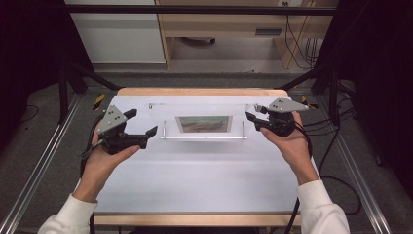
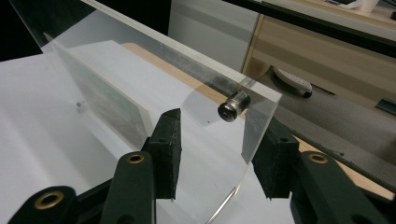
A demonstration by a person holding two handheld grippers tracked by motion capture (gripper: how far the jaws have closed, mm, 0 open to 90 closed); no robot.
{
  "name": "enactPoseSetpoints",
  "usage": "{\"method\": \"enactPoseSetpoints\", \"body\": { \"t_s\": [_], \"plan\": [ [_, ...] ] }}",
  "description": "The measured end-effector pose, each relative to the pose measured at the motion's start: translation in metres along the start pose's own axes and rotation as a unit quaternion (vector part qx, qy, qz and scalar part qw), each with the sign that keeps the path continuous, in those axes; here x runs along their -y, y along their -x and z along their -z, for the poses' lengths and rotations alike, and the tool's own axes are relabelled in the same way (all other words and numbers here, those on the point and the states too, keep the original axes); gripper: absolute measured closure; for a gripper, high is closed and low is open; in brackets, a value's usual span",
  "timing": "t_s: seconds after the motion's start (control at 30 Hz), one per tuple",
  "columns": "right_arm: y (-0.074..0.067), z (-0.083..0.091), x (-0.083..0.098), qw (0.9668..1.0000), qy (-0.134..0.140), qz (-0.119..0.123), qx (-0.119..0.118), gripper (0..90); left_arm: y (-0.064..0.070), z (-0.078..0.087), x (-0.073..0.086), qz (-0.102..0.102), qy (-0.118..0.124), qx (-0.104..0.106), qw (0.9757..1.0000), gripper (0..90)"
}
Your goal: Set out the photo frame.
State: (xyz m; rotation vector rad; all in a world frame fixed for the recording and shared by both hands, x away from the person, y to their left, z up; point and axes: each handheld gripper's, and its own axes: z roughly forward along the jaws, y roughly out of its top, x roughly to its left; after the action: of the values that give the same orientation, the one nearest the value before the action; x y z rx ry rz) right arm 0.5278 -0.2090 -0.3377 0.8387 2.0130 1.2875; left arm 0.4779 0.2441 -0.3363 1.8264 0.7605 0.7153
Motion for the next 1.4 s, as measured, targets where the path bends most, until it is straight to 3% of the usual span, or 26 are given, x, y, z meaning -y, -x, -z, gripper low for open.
{"method": "enactPoseSetpoints", "body": {
  "t_s": [0.07,0.1,0.17,0.2,0.3,0.43,0.8,1.03,1.4],
  "plan": [
    [0.001,-0.001,-0.001,1.0000,0.000,-0.001,0.001,56.2,-0.001,0.000,0.008,0.008,-0.008,0.001,0.9999,11.2],
    [0.002,-0.003,-0.003,0.9999,-0.003,-0.010,0.002,55.7,-0.002,0.000,0.024,0.020,-0.018,-0.019,0.9994,11.1],
    [0.003,-0.005,-0.003,0.9999,-0.003,-0.013,0.003,55.3,-0.002,0.000,0.032,0.028,-0.022,-0.025,0.9990,11.2],
    [0.004,-0.007,-0.005,0.9998,-0.006,-0.017,0.004,54.7,-0.002,-0.002,0.049,0.036,-0.031,-0.029,0.9984,11.2],
    [0.006,-0.009,-0.006,0.9997,-0.006,-0.024,0.005,54.5,-0.005,-0.005,0.068,0.036,-0.057,-0.031,0.9973,11.2],
    [0.008,-0.012,-0.008,0.9994,-0.007,-0.032,0.009,54.0,-0.007,-0.008,0.083,0.039,-0.067,-0.039,0.9962,11.2],
    [0.015,-0.022,-0.015,0.9983,-0.020,-0.053,0.012,52.8,-0.005,-0.005,0.098,0.027,-0.094,-0.044,0.9942,11.0],
    [0.024,-0.033,-0.018,0.9979,-0.017,-0.061,0.011,52.6,-0.010,0.009,0.108,0.041,-0.110,-0.064,0.9911,11.6],
    [0.034,-0.044,-0.018,0.9961,-0.013,-0.086,0.011,52.8,-0.014,0.011,0.119,0.045,-0.129,-0.065,0.9885,12.0]
  ]
}}
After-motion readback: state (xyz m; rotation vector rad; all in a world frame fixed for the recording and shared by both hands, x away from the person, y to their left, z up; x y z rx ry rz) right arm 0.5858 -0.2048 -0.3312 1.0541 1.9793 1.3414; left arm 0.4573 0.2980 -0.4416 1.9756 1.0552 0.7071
